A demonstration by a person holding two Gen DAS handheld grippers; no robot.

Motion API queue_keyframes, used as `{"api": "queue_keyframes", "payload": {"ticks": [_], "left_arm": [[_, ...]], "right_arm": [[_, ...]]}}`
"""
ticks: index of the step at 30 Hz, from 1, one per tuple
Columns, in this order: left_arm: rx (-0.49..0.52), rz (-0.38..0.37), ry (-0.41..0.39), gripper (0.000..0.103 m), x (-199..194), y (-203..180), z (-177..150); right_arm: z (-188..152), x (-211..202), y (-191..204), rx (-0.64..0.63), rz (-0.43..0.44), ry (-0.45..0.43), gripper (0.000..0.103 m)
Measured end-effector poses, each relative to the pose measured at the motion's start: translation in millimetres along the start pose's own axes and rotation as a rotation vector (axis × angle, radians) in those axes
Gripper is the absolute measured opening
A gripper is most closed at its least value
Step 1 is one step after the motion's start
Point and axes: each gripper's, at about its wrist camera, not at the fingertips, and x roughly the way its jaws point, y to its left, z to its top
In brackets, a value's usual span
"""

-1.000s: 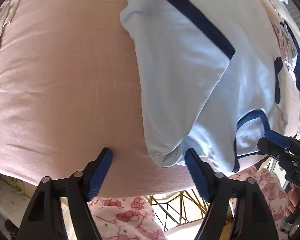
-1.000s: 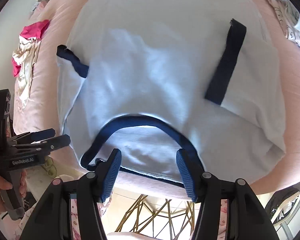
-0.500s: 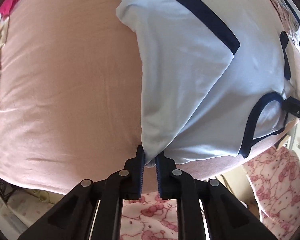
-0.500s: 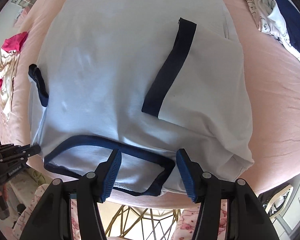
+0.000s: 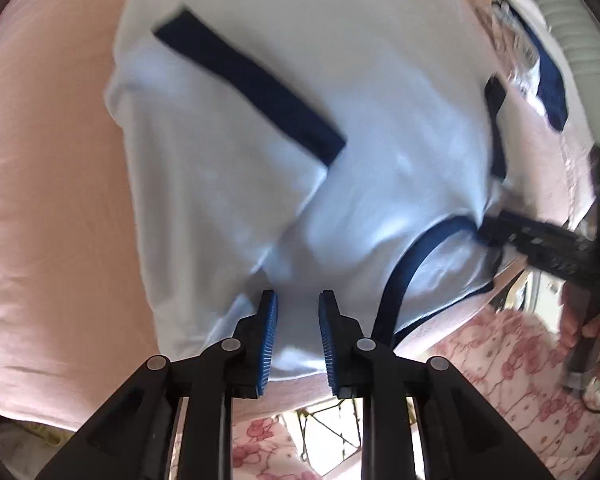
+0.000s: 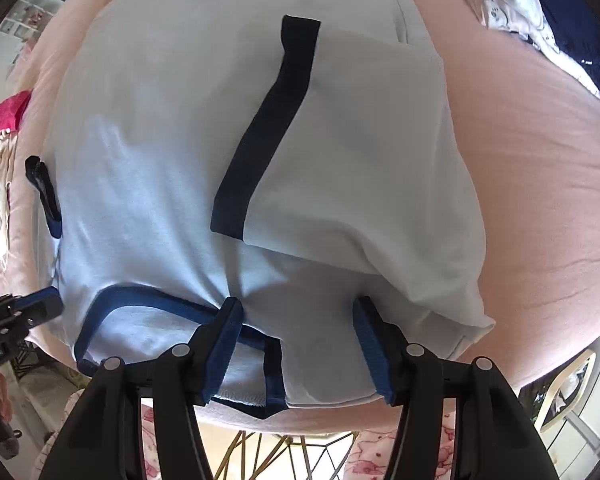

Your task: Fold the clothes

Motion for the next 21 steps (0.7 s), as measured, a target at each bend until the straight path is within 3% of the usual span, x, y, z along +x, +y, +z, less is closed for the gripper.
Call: {"api": "queue_keyframes", "payload": {"ticks": [3,5,6,7,10,13,17,21], "left_arm": [[-0.012,0.025,0.003,0.024,-4,2,-16],[-0.1,0.012,0.012,0.042,-10,12,-24],[-0.151,0.017,-0.005,0.06,-15,19,-28],[-0.202,0.027,-0.03,0.063,-20,26,-32],[-0.418,0.051,-0.099,0.064,-32,50,-39],[-0.654,-0.072,-0.09,0.064,-22,75,-43],[-0.78,-0.19,-0.085,0.064,-7,80,-40],[-0.807,-0.194,-0.071,0.064,3,73,-34]], "right_arm": [[-18,-4,15,-0.09,-0.044,0.037,0.064],[-29,-11,14,-0.068,-0.051,0.052,0.064],[-33,-17,10,-0.032,-0.049,0.047,0.064],[-36,-24,6,0.011,-0.047,0.042,0.064],[-35,-42,-13,0.256,-0.037,0.017,0.064],[-40,-62,-17,0.316,-0.066,-0.051,0.064],[-58,-71,-24,0.402,-0.111,-0.078,0.064],[-78,-54,-24,0.49,-0.115,0.014,0.064]]}}
